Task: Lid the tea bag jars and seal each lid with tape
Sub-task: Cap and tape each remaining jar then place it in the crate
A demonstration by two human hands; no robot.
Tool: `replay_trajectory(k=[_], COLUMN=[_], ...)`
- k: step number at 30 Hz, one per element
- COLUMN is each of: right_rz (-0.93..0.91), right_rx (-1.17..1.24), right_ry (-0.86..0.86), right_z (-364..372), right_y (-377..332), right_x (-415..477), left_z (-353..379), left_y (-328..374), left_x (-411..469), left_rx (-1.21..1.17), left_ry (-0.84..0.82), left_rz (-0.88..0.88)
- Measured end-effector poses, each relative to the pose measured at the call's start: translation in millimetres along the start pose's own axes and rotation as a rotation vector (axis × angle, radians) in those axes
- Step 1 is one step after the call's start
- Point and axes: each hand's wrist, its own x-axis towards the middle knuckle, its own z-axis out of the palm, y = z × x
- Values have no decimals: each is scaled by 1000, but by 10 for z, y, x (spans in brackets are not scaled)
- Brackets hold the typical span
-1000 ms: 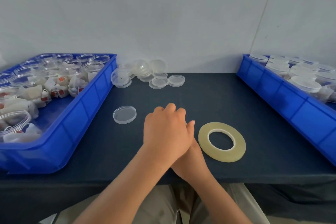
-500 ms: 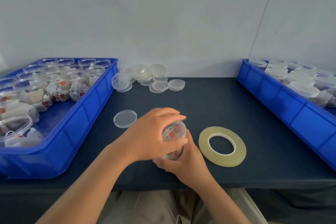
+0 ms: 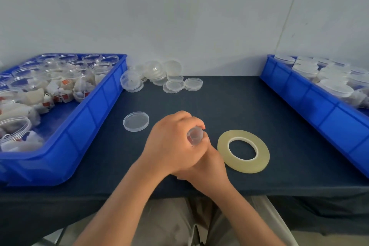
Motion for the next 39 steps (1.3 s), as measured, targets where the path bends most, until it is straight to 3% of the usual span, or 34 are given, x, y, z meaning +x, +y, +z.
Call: replay_trajectory(k=[7,14,17,20,24,28,31,34,39], right_rz=[22,97,35,167,113,160,192,78,-74], right_rx=[25,136,-218,-599,-752,-672,-436,-275,-138], right_ry=[6,-281,-203,-293,-328,-265,-178,-95,-51], right_z=[7,-373,-753,-1050,-1190,-1331,-1450,-1492,-1419], right_y=[-5,25,219,448,562,514,437,289,1], right_x=[-2,-4,-29,-105,-171,-184,-230,-304,-385], left_z=[-78,0,36,85,106,31,-66,-74,-46], left_y=[-74,-116,-160,-217,-265,-262,-178,47,400], left_x=[15,-11,36,99,168,171,95,-22,-167], left_rx=[-58,-56,-64,-115,-163,-79,-26,-70,-256], left_ry=[-29,9,-3,-5,-10,15,174,308,172], left_rz=[107,94,143,185,252,330,341,289,18])
